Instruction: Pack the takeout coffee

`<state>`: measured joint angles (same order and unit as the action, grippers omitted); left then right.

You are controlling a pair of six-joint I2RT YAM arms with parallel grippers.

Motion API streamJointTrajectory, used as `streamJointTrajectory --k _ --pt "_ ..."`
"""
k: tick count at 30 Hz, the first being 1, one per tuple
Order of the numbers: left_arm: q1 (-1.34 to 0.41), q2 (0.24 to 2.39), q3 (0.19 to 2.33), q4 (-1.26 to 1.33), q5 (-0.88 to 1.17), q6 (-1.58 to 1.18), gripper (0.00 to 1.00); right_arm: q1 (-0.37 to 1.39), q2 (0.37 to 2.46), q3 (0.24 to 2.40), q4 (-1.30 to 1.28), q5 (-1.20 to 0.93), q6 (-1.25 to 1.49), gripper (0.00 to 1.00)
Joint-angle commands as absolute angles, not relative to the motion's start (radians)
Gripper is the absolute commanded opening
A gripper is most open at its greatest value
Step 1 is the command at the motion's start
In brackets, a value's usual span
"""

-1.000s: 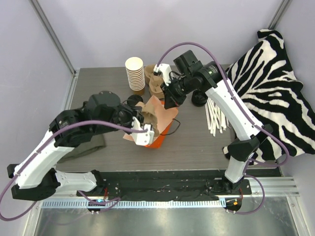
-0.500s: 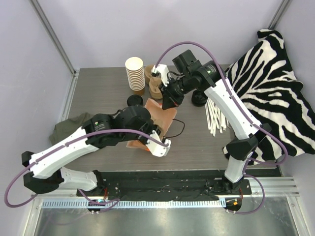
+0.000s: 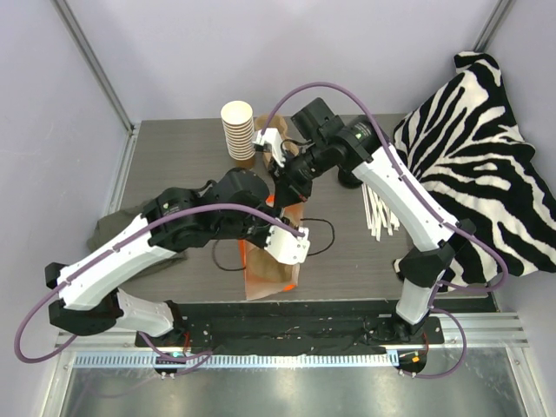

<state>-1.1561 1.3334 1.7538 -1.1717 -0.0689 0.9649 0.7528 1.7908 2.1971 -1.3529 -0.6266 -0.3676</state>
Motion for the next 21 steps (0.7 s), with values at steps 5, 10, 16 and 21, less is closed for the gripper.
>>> streamJointTrajectory --k 5,10,16,21 --pt "-1.146 1.324 1.672 -1.148 -0.162 0.885 0.0 0.779 1.74 2.123 -1.391 -0.586 -0.292 0.01" --pt "-1.143 1.284 1.545 -1.063 -0.255 0.876 0.0 0.781 1.752 2.117 -1.387 -0.575 -0.282 0.01" --pt "-1.111 1.325 1.537 -1.015 -0.235 0.861 0.0 0.762 1.786 2.144 -1.381 -0.566 -0.293 0.01" --pt "-1.016 1.351 1.526 -0.996 -0.14 0.883 0.0 0.719 1.801 2.167 -1.384 -0.595 -0.325 0.01"
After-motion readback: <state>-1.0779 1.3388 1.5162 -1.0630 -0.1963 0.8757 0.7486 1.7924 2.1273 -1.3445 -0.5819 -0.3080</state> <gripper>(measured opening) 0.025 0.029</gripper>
